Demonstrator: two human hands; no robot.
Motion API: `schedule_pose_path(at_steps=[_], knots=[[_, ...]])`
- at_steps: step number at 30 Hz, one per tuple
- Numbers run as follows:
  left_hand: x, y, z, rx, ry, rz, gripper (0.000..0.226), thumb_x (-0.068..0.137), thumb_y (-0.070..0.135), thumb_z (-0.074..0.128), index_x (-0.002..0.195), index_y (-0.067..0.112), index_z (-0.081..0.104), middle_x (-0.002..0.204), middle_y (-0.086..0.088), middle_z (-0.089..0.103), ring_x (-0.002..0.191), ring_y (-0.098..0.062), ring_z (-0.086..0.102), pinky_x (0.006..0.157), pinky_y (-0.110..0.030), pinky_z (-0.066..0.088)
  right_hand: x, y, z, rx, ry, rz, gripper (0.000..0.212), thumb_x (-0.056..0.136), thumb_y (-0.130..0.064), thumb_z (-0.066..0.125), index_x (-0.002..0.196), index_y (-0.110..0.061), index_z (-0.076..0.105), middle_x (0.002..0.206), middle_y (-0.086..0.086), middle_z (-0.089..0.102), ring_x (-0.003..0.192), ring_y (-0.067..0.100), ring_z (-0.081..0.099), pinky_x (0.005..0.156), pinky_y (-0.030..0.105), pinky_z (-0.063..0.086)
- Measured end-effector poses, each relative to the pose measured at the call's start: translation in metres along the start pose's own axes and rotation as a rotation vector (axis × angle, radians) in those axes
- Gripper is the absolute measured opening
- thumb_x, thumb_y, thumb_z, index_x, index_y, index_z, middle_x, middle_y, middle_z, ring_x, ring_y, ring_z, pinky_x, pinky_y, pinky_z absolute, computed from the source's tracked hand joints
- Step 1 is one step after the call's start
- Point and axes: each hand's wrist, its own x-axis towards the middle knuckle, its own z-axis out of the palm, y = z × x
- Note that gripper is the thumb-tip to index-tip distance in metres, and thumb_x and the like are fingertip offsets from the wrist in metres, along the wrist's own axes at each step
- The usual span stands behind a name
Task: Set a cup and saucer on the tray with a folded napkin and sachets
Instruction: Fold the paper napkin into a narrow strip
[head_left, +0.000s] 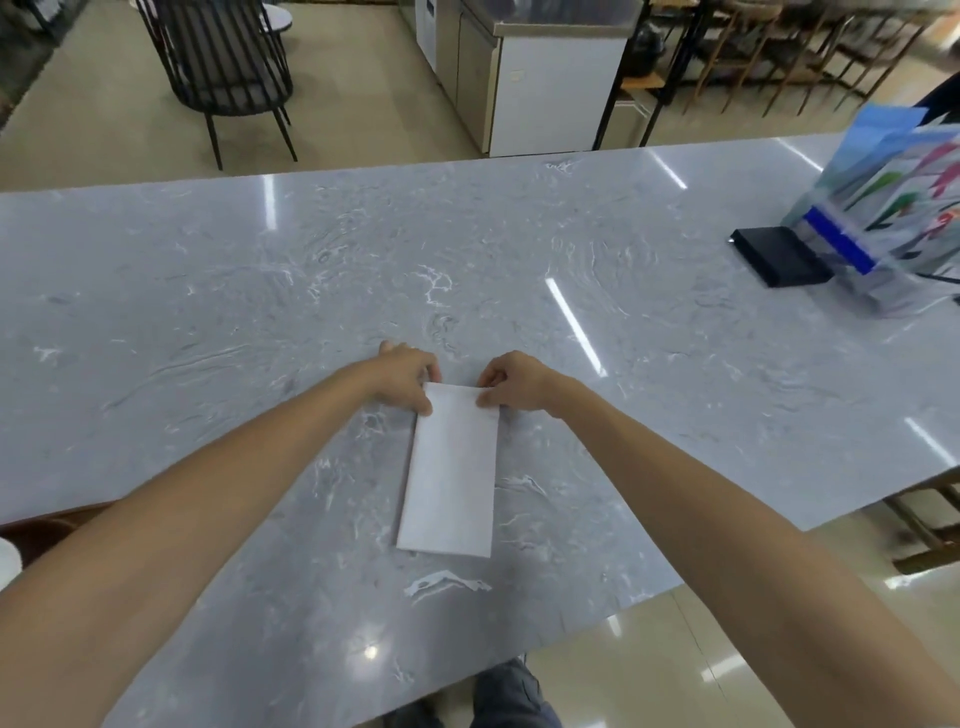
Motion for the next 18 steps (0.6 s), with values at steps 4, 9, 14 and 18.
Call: schedule_pose_path(at_steps=[4,9,14,18], knots=[[-0.014,-0.002,-0.002,-0.186,0.039,0.015,0.034,0.076,0.018,0.078,0.105,0.019,0.061,0.119,-0.010,0.056,0.119,-0.027,0.046,0.091,-0.033,0.042,-0.010,-0.003,0.000,0.042,0.010,-0.065,0.023,0.090,-0.011,0.069,0.112,-0.006,0.066,0.101,0.006,0.065,0.088,0.022,0.062,0.081,0.037,0.055],[-0.043,0.001,-0.010,-0.413,0.067,0.070,0.030,0.081,0.005,0.071,0.107,0.012,0.059,0.110,-0.016,0.068,0.097,-0.029,0.066,0.088,-0.046,0.054,-0.027,-0.007,-0.006,0.001,0.092,-0.212,0.024,0.089,-0.009,0.070,0.113,-0.014,0.066,0.104,0.001,0.064,0.087,0.018,0.062,0.079,0.030,0.050],[-0.074,0.007,-0.005,-0.420,0.209,0.194,0.027,0.081,0.013,0.074,0.103,0.027,0.074,0.094,0.002,0.072,0.088,-0.012,0.067,0.075,-0.021,0.051,-0.060,-0.012,-0.008,-0.084,0.154,-0.356,0.024,0.089,-0.007,0.070,0.113,-0.014,0.070,0.104,0.003,0.073,0.094,0.019,0.067,0.087,0.033,0.056],[-0.105,0.009,0.012,-0.330,0.334,0.316,0.020,0.077,0.014,0.078,0.093,0.025,0.076,0.087,0.005,0.070,0.083,-0.007,0.063,0.067,-0.008,0.043,-0.095,-0.012,0.005,-0.118,0.220,-0.476,0.021,0.089,-0.010,0.071,0.109,-0.015,0.070,0.101,-0.001,0.073,0.089,0.015,0.065,0.077,0.033,0.057]])
